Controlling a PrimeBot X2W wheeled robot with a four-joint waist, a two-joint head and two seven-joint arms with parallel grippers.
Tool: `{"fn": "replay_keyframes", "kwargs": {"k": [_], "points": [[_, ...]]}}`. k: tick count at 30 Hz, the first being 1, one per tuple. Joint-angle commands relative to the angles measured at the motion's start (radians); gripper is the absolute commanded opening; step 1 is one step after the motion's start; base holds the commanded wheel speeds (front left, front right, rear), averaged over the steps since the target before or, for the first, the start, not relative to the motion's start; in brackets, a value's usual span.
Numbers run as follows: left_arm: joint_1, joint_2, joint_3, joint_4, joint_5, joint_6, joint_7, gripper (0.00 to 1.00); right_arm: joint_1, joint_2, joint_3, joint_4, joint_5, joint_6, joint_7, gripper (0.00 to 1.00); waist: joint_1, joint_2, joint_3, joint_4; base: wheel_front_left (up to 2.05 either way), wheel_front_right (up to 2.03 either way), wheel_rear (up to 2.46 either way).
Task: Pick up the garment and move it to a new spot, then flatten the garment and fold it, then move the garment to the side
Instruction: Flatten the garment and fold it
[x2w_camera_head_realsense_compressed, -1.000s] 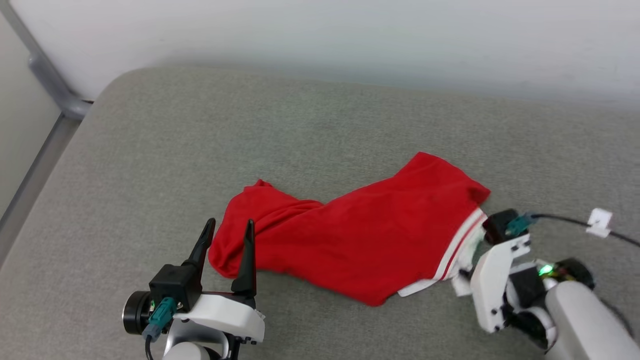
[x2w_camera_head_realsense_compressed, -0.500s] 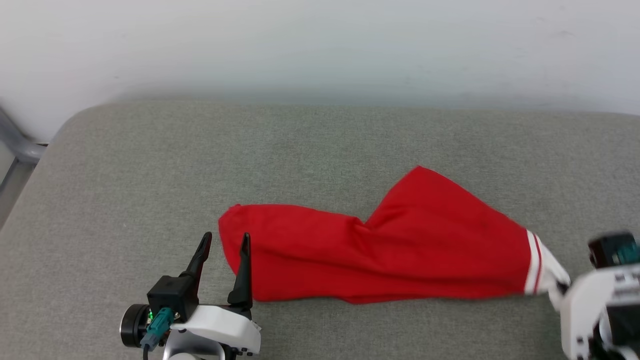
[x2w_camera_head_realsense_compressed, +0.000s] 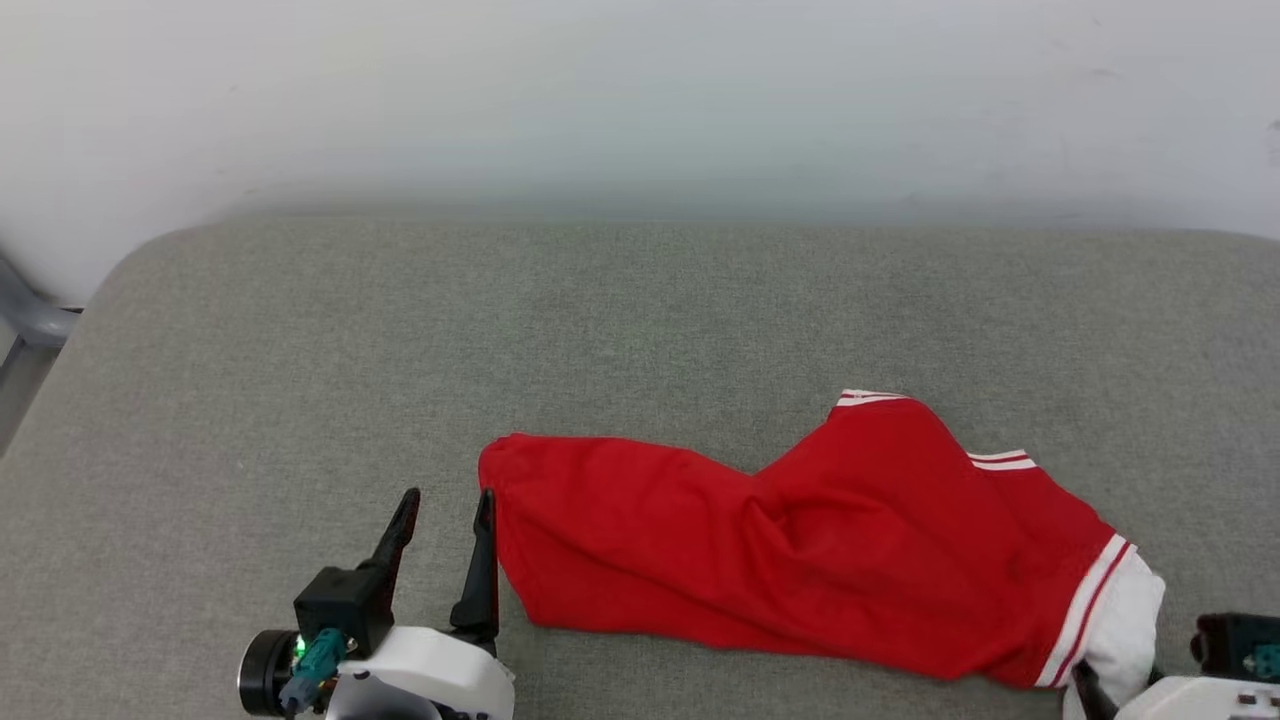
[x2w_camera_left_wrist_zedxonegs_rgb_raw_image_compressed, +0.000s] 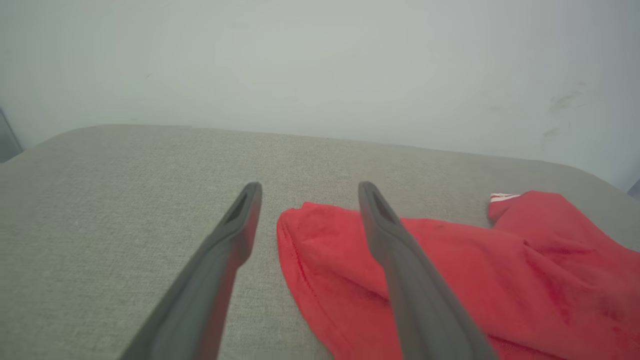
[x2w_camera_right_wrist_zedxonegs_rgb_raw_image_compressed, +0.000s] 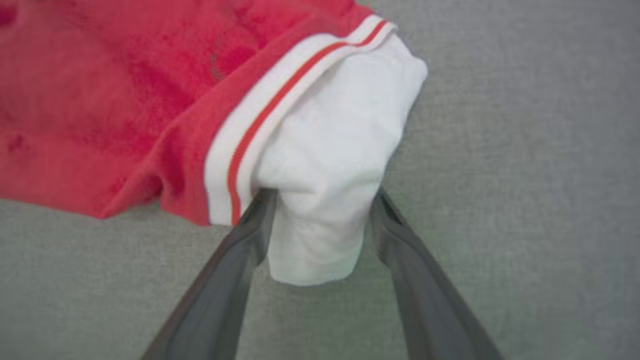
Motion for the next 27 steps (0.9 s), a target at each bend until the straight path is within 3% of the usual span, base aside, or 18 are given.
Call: {"fn": "replay_keyframes", "kwargs": {"k": [1,7,13,27], "points": [[0.018,0.003,0.001,0.006,0.001,-0.001,-0.003,1.0,-0.022,0.004,-0.011,-0.011,-0.004,-0.001,-0.039,1.0,0.0,-0.0001,-0.009,-0.002,0.0,0.0,0.0],[0.041,0.012,0.008,0.023,-0.01,0.0,-0.003,1.0,-0.039,0.035,-0.007,-0.04,-0.02,-0.001,-0.263,1.0,0.0,-0.0001,-0.049,-0.007,0.0,0.0,0.0],[0.053,0.026,0.014,0.024,-0.017,0.005,0.003,1.0,-0.041,0.052,0.022,-0.092,-0.044,-0.001,-0.386,1.0,0.0,-0.0001,-0.072,-0.017,0.0,0.0,0.0],[-0.005,0.072,-0.007,-0.03,-0.001,0.005,0.09,1.0,-0.001,0.058,0.145,-0.255,-0.054,-0.001,-0.448,1.0,0.0,-0.0001,-0.067,-0.079,0.0,0.0,0.0]]}}
